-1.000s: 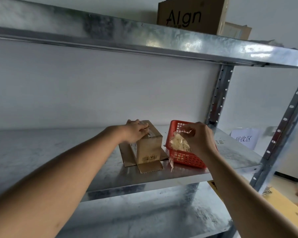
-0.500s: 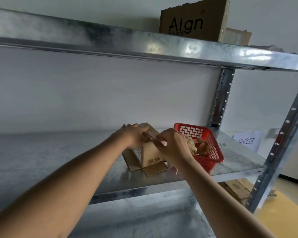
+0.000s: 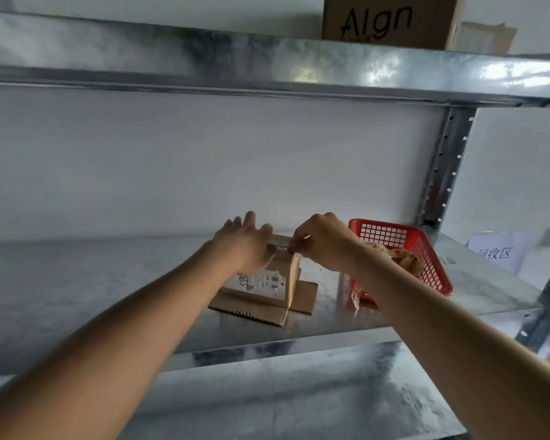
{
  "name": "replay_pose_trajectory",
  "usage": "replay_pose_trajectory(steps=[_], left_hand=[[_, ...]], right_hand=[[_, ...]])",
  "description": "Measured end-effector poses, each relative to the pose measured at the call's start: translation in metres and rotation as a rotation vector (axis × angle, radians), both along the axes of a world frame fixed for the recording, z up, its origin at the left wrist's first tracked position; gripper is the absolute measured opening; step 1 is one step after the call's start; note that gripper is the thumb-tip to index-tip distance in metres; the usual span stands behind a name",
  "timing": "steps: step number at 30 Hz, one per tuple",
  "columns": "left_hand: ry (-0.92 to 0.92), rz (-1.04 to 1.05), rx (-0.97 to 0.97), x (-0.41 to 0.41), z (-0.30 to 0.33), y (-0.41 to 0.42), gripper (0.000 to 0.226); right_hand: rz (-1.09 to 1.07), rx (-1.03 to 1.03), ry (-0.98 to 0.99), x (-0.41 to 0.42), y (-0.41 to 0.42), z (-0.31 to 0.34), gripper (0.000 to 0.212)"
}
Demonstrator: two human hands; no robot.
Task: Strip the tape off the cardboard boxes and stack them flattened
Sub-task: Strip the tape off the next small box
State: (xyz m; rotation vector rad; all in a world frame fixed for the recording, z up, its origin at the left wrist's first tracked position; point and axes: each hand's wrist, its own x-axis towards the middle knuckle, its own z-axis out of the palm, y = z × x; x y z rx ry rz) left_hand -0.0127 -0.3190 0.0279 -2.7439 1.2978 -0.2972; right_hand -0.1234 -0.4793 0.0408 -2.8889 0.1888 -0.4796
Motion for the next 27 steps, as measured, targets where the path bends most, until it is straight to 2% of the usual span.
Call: replay_pose_trajectory(steps=[3,4,6,9,13,20,23,27], left_hand=[[0.256,-0.101,-0.049,0.02,-0.007,0.0,0.044],[0.29,-0.119,-0.044,0.026,-0.01,-0.001,0.045],[0.281,-0.15,-0.032,0.033,-0.016,-0.002,0.056],[0.259,-0.135,-0.035,0.038,-0.024,-0.005,0.062],[0.271,-0.126,-0.041,0.041,-0.027,-0.007,0.063],[0.261,-0.156,-0.058,0.042,-0.029,-0.007,0.063],[0.282,-0.164,-0.065,0.043,-0.03,-0.007,0.064],[0.294,-0.164,-0.071,0.045,-0.03,-0.008,0.064]], right_hand=[[0.046,-0.09,0.058,0.006,0.001,0.007,0.017],[0.056,-0.126,0.085,0.008,0.002,0.011,0.018],[0.084,-0.197,0.145,0.012,0.005,0.019,0.023],[0.103,-0.224,0.236,0.02,0.011,0.032,0.009],[0.094,-0.292,0.318,0.028,0.02,0.042,0.007],[0.104,-0.43,0.327,0.032,0.025,0.037,0.035],[0.094,-0.358,0.326,0.029,0.019,0.038,0.028],[0.073,-0.064,0.37,0.02,0.005,0.042,0.011]])
